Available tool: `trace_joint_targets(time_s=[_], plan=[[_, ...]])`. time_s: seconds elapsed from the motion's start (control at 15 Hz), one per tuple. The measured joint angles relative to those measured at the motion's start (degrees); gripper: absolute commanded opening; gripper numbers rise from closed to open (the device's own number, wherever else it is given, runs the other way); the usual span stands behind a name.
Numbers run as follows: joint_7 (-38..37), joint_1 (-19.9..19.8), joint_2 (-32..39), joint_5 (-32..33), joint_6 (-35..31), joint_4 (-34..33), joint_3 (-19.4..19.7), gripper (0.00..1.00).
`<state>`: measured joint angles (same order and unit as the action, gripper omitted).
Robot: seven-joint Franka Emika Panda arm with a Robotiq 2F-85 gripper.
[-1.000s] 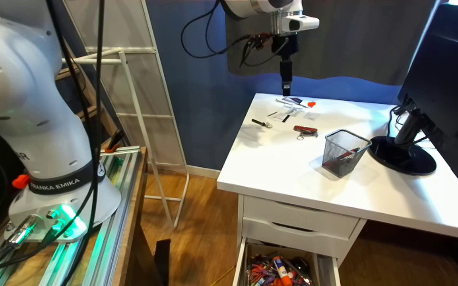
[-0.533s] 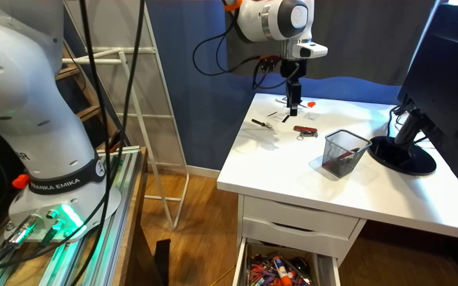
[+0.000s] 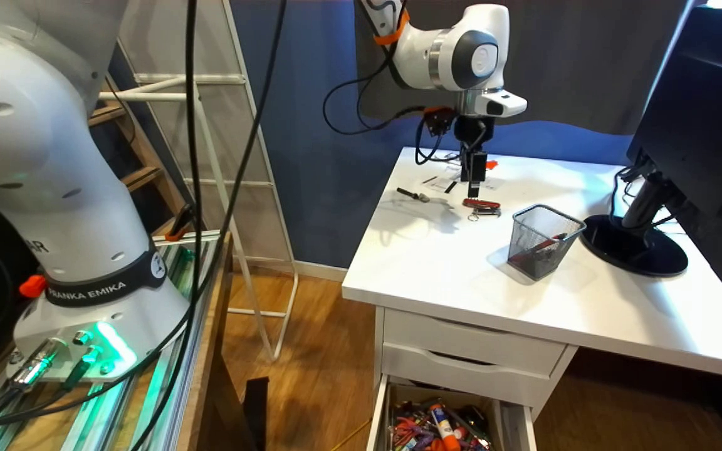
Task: Put the black object in the stationary holder
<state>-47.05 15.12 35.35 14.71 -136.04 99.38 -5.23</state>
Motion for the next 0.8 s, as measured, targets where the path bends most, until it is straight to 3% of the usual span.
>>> trace_joint_targets(time_s=[0.27, 0.33, 0.47, 0.67, 0.73, 0.8], plan=[[1.5, 1.0, 4.0, -1.8, 0.0, -4.1, 1.0, 1.00], [1.9, 1.1, 4.8, -2.3, 0.0, -5.0, 1.3, 0.95], [2.7, 1.2, 6.2, -3.2, 0.0, -6.3, 1.7, 0.71], [4.3, 1.1, 7.5, -4.8, 0.0, -7.6, 2.3, 0.62], [5.0, 1.1, 7.9, -5.3, 0.0, -8.0, 2.4, 0.51], [5.6, 1.1, 8.3, -5.8, 0.0, -8.3, 2.5, 0.47]])
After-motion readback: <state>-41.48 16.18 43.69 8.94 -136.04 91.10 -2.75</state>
